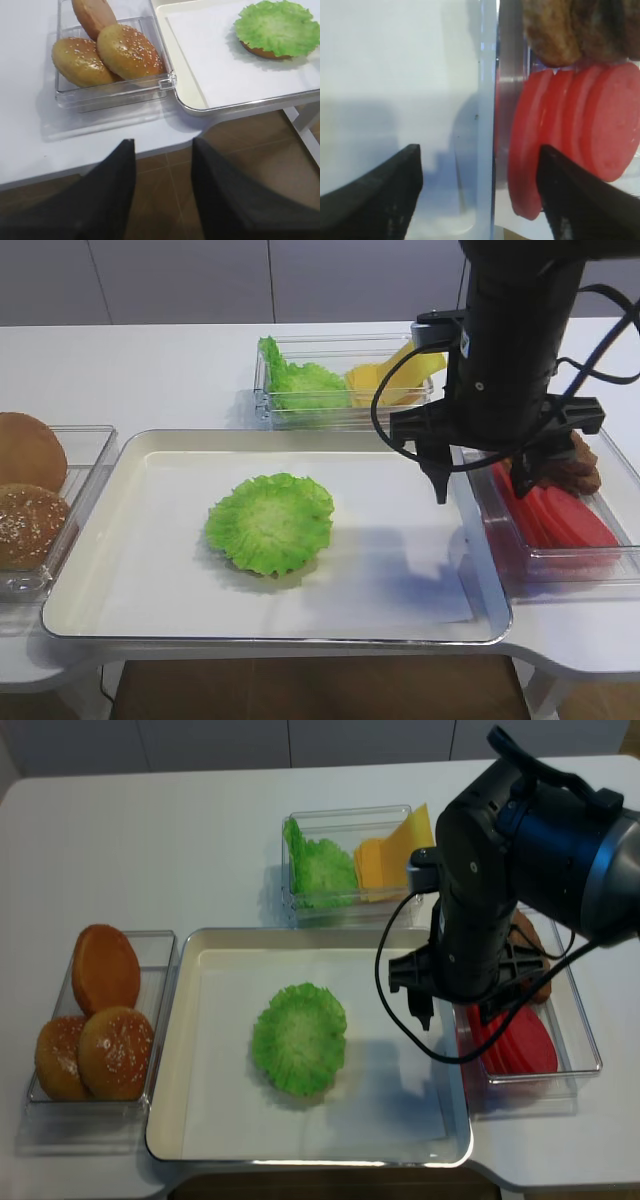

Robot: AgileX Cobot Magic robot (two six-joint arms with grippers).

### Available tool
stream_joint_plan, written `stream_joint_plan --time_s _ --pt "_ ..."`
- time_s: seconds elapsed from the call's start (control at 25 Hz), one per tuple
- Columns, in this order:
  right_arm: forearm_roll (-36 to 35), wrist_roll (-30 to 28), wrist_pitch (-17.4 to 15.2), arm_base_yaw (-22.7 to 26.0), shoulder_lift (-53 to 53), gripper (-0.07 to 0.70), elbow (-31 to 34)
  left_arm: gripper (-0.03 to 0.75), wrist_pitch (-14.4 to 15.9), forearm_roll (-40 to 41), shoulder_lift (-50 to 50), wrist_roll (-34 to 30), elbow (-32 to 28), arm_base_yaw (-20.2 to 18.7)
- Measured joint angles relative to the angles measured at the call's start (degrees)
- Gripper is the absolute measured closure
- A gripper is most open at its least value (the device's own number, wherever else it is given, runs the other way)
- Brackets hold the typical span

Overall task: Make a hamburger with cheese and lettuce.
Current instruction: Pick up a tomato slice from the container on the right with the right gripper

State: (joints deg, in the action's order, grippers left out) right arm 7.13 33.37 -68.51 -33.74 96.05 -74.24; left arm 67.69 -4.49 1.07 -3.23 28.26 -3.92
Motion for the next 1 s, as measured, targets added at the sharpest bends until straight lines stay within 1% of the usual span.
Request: stream_joint_plan --time_s 0.16,0.24,0.32,0.56,0.76,1.0 --pt "0.4 0.0 0.0 0.0 0.0 0.080 0.0 0.433 0.0 0.0 0.0 0.0 0.0 0.0" --pt "0.6 0.0 0.0 0.0 0.0 0.093 0.0 0.433 0.0 0.0 0.0 0.0 0.0 0.0" --pt "1.0 -0.1 -0.2 0.0 0.0 0.122 0.0 0.433 0.0 0.0 0.0 0.0 0.0 0.0" --pt "1.8 0.0 -0.6 0.0 0.1 0.251 0.0 0.433 0.0 0.0 0.0 0.0 0.0 0.0" --pt "2.6 0.0 -1.2 0.0 0.2 0.314 0.0 0.433 0.0 0.0 0.0 0.0 0.0 0.0" --pt "3.5 0.0 -1.2 0.0 0.2 0.412 0.0 0.433 0.0 0.0 0.0 0.0 0.0 0.0"
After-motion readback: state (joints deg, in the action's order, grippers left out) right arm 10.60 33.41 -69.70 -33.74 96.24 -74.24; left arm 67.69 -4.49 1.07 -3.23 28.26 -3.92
